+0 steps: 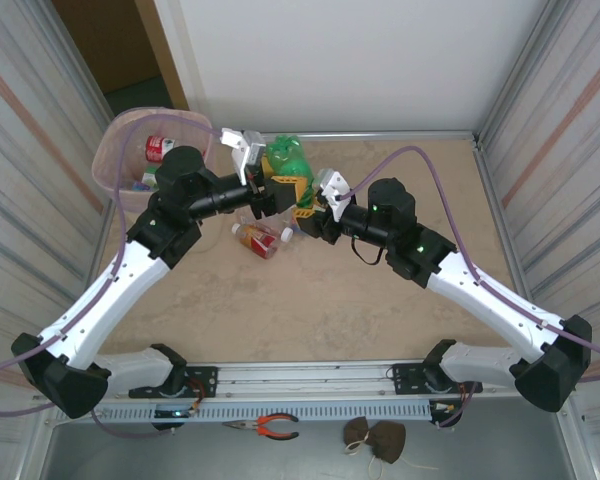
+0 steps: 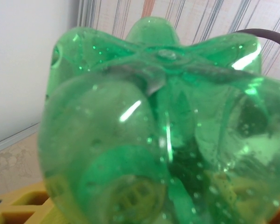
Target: Put the plastic bottles in the bin
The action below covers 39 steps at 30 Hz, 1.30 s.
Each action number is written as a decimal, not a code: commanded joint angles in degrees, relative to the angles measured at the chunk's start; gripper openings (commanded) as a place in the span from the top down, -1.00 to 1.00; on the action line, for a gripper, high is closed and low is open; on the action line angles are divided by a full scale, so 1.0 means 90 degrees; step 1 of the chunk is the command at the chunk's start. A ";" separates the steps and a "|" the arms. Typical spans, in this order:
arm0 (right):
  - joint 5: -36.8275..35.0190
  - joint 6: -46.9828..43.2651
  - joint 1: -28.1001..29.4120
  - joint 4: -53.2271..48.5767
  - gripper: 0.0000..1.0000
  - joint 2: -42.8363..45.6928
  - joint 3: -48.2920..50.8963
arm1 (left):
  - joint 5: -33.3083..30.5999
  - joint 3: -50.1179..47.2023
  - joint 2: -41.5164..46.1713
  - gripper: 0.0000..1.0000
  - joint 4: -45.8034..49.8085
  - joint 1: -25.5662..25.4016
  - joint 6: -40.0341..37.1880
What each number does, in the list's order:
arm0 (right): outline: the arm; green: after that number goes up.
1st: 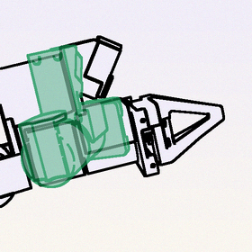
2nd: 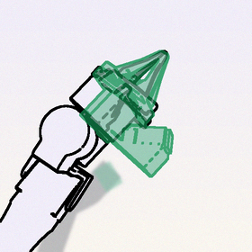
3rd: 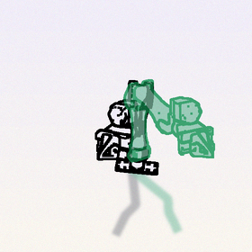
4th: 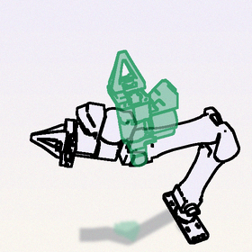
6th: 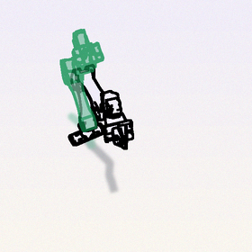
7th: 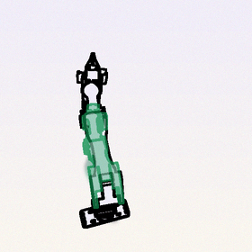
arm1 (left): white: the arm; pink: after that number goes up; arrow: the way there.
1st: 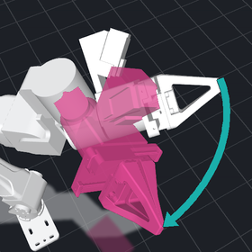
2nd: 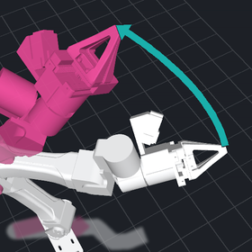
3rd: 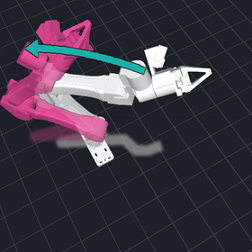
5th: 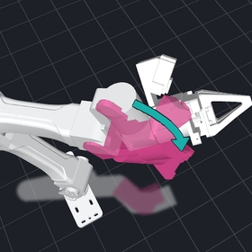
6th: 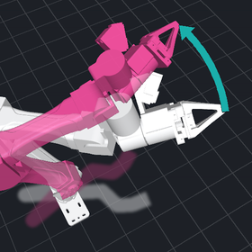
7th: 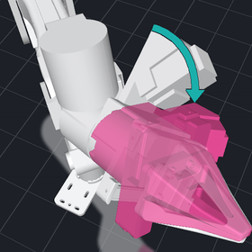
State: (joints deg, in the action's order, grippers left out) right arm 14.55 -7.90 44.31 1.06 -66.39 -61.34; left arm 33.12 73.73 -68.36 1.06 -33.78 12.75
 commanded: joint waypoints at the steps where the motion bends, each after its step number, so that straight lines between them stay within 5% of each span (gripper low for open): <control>1: -0.0144 0.0063 0.0066 0.0106 -0.05 0.0249 -0.0162 | -0.0320 0.0317 0.0090 -0.21 0.0118 -0.0010 -0.0248; 5: -0.0253 0.0071 0.0064 0.0080 -0.37 0.0413 -0.0037 | -0.0639 0.0499 0.0130 -0.22 0.0529 0.0061 -0.0426; 11: -0.0402 0.0074 0.0067 -0.0073 -0.52 0.0722 0.0148 | -0.0913 0.0741 0.0214 -0.22 0.1103 0.0589 -0.0355; 28: -0.0591 0.0028 0.0059 -0.0269 -0.57 0.0897 0.0292 | 0.0163 0.1659 0.0152 -0.20 0.2822 0.4253 0.0123; 39: -0.0590 0.0020 0.0058 -0.0313 -0.57 0.0905 0.0311 | 0.0544 0.1167 -0.0241 -0.24 0.2714 0.5407 0.0649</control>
State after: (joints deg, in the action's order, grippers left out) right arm 10.04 -7.73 44.40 -1.76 -59.05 -58.70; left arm 35.55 85.84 -69.60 26.37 13.96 16.60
